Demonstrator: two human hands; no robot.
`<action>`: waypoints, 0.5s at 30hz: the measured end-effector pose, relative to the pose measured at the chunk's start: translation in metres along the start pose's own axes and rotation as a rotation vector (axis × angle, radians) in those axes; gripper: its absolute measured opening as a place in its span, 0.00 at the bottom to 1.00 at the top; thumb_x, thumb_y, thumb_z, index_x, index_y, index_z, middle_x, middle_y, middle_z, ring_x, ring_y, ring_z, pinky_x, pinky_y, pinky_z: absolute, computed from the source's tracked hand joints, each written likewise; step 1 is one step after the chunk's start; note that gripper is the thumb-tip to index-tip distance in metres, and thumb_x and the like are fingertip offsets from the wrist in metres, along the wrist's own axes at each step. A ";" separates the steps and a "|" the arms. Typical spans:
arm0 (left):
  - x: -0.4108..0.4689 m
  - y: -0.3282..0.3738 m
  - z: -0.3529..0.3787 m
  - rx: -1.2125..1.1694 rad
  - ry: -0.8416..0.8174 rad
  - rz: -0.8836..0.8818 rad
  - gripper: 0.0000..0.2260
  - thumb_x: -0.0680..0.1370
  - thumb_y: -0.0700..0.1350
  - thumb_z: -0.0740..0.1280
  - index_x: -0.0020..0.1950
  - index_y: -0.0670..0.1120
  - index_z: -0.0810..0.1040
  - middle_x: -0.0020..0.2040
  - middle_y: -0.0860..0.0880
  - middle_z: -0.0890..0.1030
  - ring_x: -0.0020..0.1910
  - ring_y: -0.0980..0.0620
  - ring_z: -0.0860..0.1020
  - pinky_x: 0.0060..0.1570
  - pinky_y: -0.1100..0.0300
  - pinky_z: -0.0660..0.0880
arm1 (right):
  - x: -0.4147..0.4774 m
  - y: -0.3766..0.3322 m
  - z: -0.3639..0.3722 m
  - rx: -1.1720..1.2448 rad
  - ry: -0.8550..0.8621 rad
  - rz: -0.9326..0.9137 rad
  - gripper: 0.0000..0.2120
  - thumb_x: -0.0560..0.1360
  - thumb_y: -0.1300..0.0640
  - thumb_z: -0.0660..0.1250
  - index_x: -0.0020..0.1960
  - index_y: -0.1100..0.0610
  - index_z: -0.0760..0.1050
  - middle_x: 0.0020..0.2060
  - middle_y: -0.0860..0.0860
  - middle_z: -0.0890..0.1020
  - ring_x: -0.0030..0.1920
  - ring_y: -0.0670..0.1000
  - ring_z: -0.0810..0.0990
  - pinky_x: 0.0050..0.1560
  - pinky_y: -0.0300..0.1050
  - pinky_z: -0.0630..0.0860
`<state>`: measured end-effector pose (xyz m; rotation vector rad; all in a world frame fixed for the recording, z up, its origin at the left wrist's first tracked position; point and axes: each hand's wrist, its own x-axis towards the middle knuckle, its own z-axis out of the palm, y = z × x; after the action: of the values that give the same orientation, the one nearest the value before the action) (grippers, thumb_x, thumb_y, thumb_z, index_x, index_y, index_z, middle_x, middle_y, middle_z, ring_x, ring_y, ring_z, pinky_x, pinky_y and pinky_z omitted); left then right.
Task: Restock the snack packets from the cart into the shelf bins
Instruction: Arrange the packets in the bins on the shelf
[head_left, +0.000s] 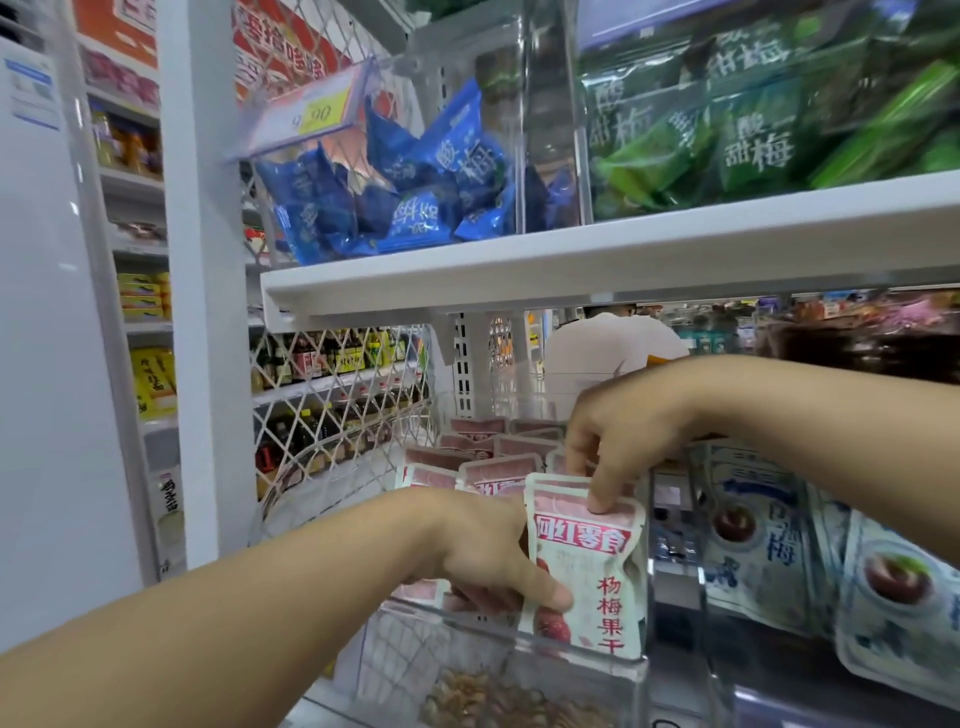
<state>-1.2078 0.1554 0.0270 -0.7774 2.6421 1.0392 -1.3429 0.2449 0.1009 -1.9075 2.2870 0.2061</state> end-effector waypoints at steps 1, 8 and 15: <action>0.001 0.000 0.001 0.006 0.000 -0.006 0.07 0.80 0.43 0.70 0.50 0.51 0.72 0.40 0.52 0.82 0.35 0.59 0.79 0.43 0.66 0.78 | 0.000 -0.001 0.000 -0.015 0.013 0.008 0.09 0.74 0.52 0.74 0.53 0.51 0.80 0.40 0.41 0.79 0.43 0.44 0.77 0.46 0.41 0.73; -0.004 0.000 0.008 0.154 0.113 -0.023 0.18 0.78 0.51 0.73 0.62 0.44 0.74 0.55 0.42 0.84 0.53 0.43 0.84 0.57 0.46 0.81 | -0.001 0.005 0.000 0.041 0.026 0.004 0.13 0.73 0.49 0.76 0.54 0.53 0.80 0.41 0.44 0.81 0.40 0.46 0.79 0.43 0.39 0.74; 0.000 -0.005 0.010 0.094 0.001 -0.115 0.22 0.77 0.57 0.71 0.60 0.41 0.81 0.59 0.43 0.84 0.56 0.43 0.82 0.63 0.46 0.76 | 0.000 0.002 0.002 0.022 0.044 -0.015 0.10 0.75 0.53 0.73 0.55 0.53 0.80 0.39 0.42 0.78 0.39 0.44 0.76 0.43 0.40 0.73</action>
<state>-1.2053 0.1593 0.0165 -0.8967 2.5915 0.8786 -1.3448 0.2458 0.0992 -1.9368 2.2923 0.1381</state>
